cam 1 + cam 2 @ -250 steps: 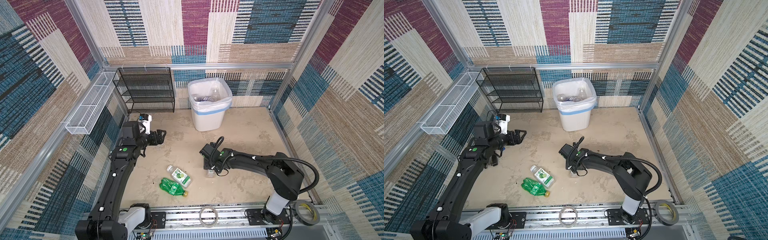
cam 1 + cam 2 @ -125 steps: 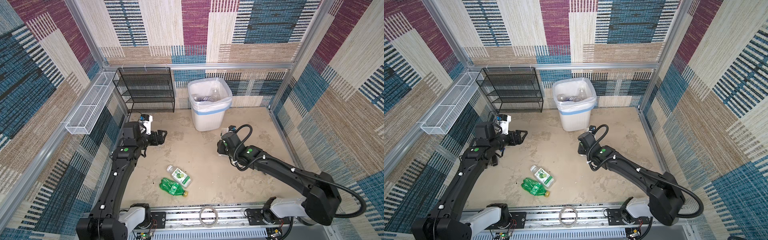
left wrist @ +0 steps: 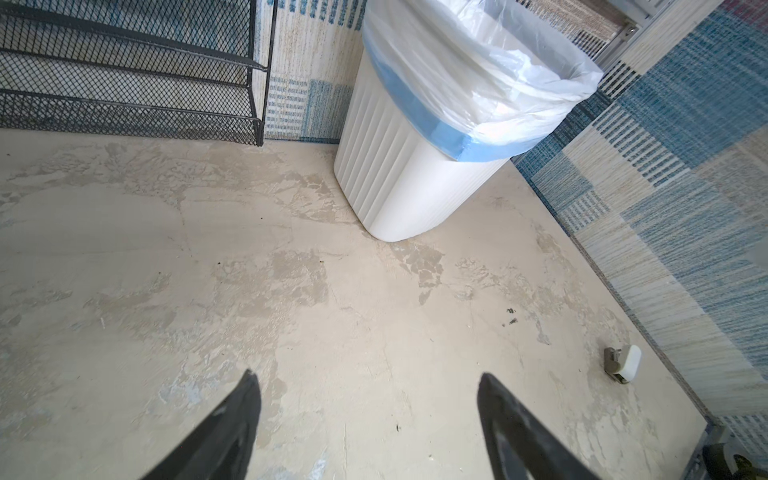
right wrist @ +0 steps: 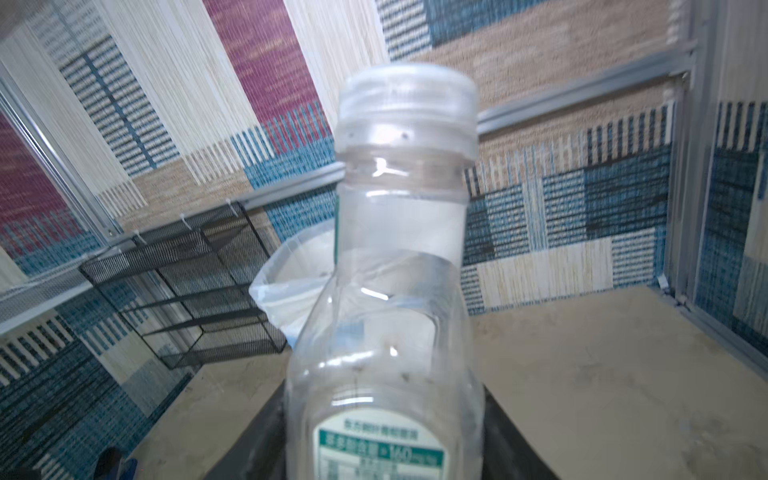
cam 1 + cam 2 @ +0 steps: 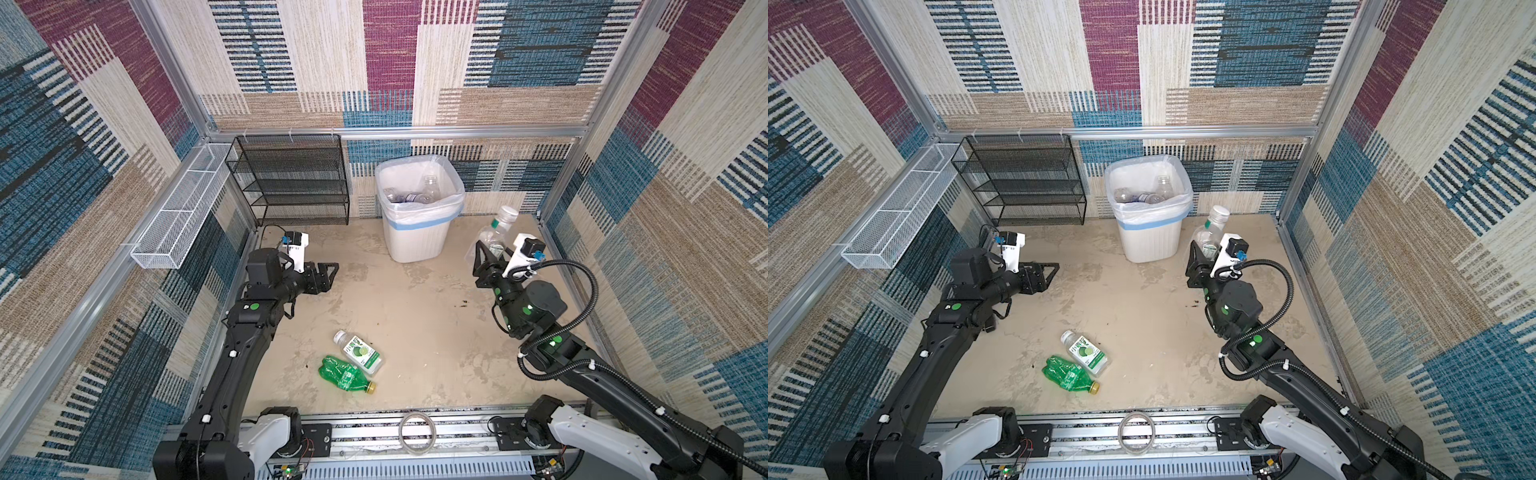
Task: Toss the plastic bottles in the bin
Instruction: 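Lift the green-label bottle toward the bin with the right gripper, then open the right gripper over the bin while the left gripper reaches for the soda bottle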
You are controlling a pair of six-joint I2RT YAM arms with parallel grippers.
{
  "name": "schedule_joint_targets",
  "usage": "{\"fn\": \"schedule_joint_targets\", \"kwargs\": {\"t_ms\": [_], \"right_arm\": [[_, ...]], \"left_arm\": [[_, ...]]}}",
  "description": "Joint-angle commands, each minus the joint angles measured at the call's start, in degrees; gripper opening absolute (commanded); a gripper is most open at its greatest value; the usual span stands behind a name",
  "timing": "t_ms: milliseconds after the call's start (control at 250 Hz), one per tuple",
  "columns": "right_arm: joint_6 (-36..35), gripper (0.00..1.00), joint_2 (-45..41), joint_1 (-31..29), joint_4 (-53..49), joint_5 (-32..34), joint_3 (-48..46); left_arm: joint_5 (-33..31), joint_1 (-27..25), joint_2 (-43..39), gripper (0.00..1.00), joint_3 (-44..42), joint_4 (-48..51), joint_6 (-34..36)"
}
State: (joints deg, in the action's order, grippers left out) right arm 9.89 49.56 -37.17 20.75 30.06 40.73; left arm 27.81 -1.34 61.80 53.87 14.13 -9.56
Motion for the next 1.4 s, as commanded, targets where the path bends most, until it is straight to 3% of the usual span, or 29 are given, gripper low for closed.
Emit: {"fn": "schedule_joint_targets", "kwargs": {"t_ms": [0,128,272,336,388,452,564,660,724,856,1108,1212,1396], "right_arm": [[-10.2,0.56,-2.1,-0.1,21.6,0.0,-2.5],[-14.8,0.56,-1.1,0.0,31.7,-1.4,-2.7],[-16.5,0.56,8.8,1.0,28.7,-4.2,8.3],[-14.0,0.56,15.4,3.1,23.4,-9.4,16.3],[-11.3,0.55,22.4,4.7,15.9,-12.2,25.3],[-7.9,0.57,34.1,7.3,-3.2,-17.2,44.0],[-6.7,0.8,55.0,9.4,-32.1,-20.3,77.1],[-7.1,1.0,64.9,10.3,-43.0,-19.7,92.4],[-6.5,0.99,67.4,11.3,-45.4,-20.4,96.5],[-3.6,0.99,65.4,13.1,-44.0,-20.8,92.6],[-1.5,0.99,45.9,14.5,-23.9,-21.0,58.0],[-0.2,0.99,39.9,15.4,-20.9,-20.9,48.2],[2.7,0.99,32.4,16.8,-18.1,-22.1,35.2]], "left_arm": [[1.8,-0.3,-0.8,0.83,-0.7,-3.4,-0.7],[1.2,-0.6,-1.3,0.83,-0.8,-3.4,-0.3],[0.6,-0.9,-2.1,0.83,-0.7,-3.1,-0.1],[-0.6,-1.1,-2.5,0.83,-0.5,-2.4,-0.2],[-2.7,-1.6,-2.8,0.83,-0.2,-1.2,-0.7],[-5.5,-1.7,-3.1,0.81,0.5,1.8,-4.6],[-7.6,-1.8,-6.4,0.81,-0.6,8.1,-13.3],[-9.2,-1.8,-12.2,0.82,-3.2,12.1,-19.1],[-10.7,-1.8,-15.9,0.82,-4.6,15.7,-22.0],[-10.9,-1.9,-21.1,0.81,-6.6,23.1,-28.2],[-8.9,-2.9,-29.3,0.8,-12.9,32.8,-40.6],[-11.4,-3.0,-32.5,0.81,-14.8,39.3,-42.8],[-9.8,-3.2,-35.1,0.81,-19.0,45.8,-46.1]]}}
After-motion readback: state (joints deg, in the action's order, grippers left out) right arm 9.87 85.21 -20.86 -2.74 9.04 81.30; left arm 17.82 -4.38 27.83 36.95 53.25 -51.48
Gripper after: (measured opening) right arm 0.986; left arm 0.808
